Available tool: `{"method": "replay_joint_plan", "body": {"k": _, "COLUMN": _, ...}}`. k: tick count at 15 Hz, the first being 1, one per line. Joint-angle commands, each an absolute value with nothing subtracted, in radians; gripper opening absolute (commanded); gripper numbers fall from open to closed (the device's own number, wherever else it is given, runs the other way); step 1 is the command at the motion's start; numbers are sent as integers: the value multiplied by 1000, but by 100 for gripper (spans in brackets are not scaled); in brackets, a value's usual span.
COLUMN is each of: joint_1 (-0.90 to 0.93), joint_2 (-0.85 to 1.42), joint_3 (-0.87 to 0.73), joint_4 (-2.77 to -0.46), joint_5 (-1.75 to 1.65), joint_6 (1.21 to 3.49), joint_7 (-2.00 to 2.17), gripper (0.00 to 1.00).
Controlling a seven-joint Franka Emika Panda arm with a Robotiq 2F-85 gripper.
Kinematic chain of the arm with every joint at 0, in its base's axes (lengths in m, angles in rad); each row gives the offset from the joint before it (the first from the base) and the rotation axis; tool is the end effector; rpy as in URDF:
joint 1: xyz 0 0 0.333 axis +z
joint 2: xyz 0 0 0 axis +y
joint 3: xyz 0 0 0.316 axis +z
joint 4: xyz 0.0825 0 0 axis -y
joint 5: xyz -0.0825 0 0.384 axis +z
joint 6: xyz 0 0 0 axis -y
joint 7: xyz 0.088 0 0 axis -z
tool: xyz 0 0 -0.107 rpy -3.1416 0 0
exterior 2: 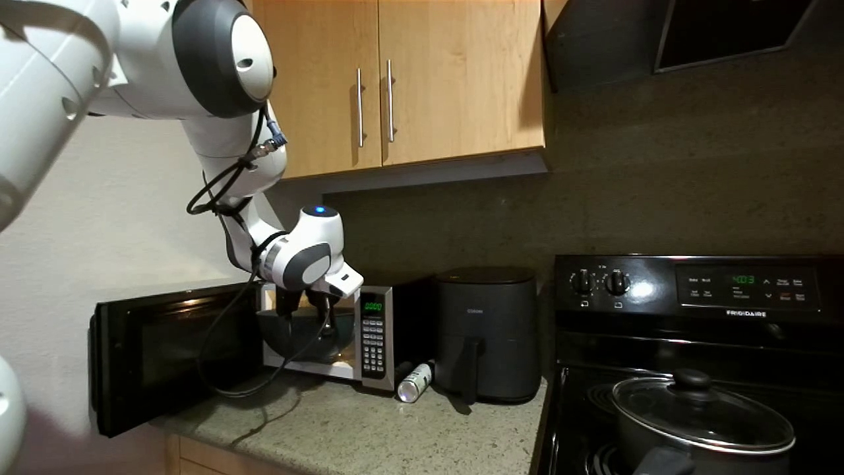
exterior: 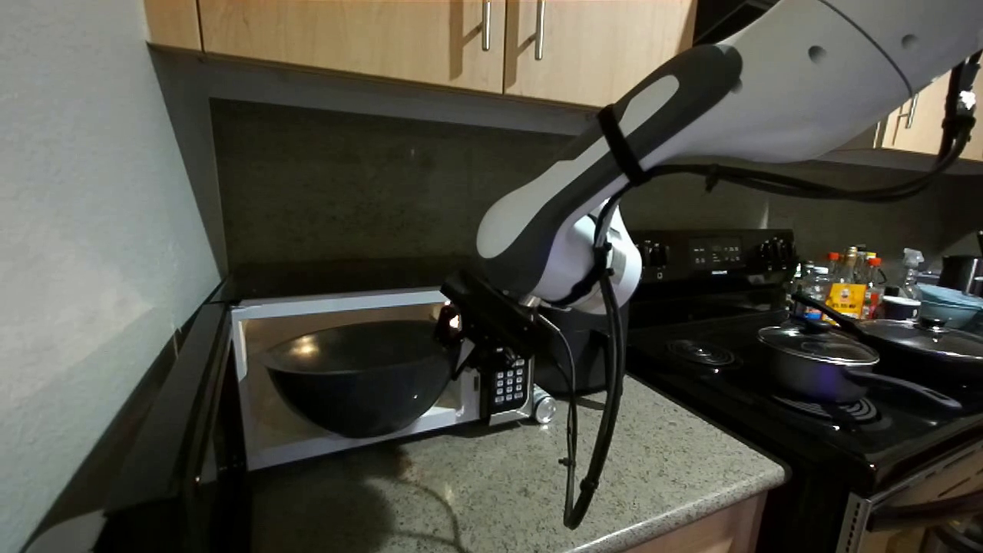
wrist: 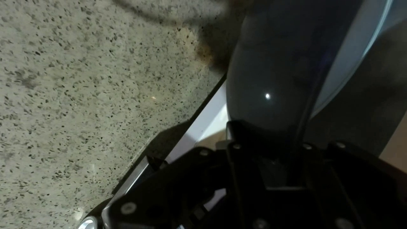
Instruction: Open the microwave door, place the blue bowl inside the microwave
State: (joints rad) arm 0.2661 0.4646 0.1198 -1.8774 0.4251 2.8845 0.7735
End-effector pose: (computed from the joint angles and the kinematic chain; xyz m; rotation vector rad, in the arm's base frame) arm 0.6372 0.2246 0.3208 -2.4001 1.0117 -0.3960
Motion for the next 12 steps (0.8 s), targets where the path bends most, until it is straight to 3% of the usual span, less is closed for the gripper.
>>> {"method": "replay_joint_plan", "body": {"k": 1, "joint_1": 264, "joint_2": 480, "joint_3": 121, "joint_4": -1870, "joint_5": 417, "joint_6": 2896, "joint_7": 779, "gripper": 6}}
{"method": "replay_joint_plan", "body": {"k": 12, "joint_1": 340, "joint_2": 603, "joint_3": 46, "joint_4": -1788, "joint_5": 398, "joint_6": 3041, "joint_7": 814, "gripper": 5}}
